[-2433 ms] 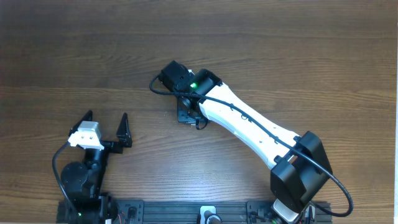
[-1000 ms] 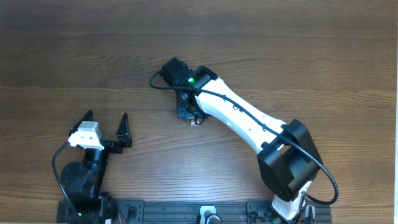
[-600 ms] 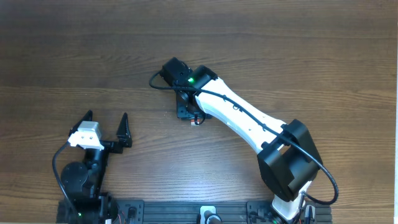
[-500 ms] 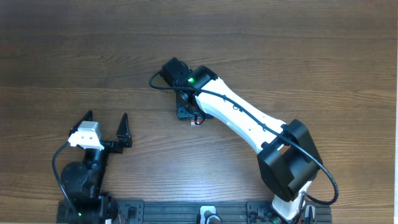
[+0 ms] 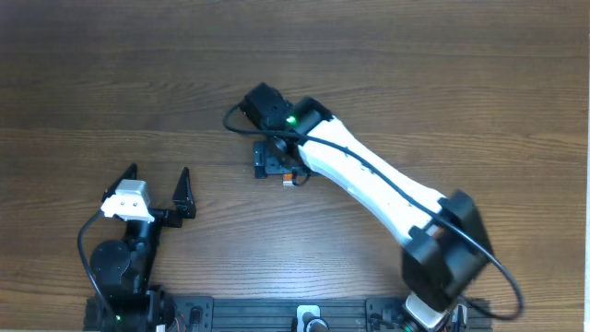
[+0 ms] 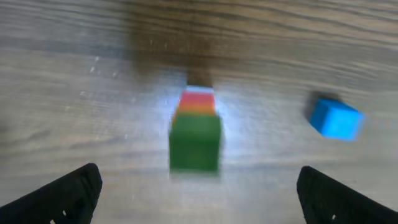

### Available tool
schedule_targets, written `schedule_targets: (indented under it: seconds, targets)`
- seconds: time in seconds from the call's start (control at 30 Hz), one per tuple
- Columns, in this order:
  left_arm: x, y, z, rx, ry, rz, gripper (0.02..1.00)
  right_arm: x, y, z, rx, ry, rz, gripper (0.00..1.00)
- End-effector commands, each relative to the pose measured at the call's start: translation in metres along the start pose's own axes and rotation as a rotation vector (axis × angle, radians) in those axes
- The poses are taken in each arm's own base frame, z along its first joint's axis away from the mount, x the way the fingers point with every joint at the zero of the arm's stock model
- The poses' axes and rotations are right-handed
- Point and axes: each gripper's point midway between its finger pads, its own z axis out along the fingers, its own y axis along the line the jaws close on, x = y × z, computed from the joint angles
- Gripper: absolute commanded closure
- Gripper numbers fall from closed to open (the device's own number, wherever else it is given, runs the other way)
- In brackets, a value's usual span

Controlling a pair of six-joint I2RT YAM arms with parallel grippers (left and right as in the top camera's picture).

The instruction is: Stack Cubes

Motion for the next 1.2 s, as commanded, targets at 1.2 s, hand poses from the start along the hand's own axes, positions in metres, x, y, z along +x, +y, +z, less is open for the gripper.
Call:
schedule_targets:
  seconds: [1.2]
  targets:
    - [0.002, -0.003, 0.0, 0.017, 0.003, 0.015, 0.018, 0.029, -0.128, 0.096, 0.081, 0.056, 0.135, 0.069]
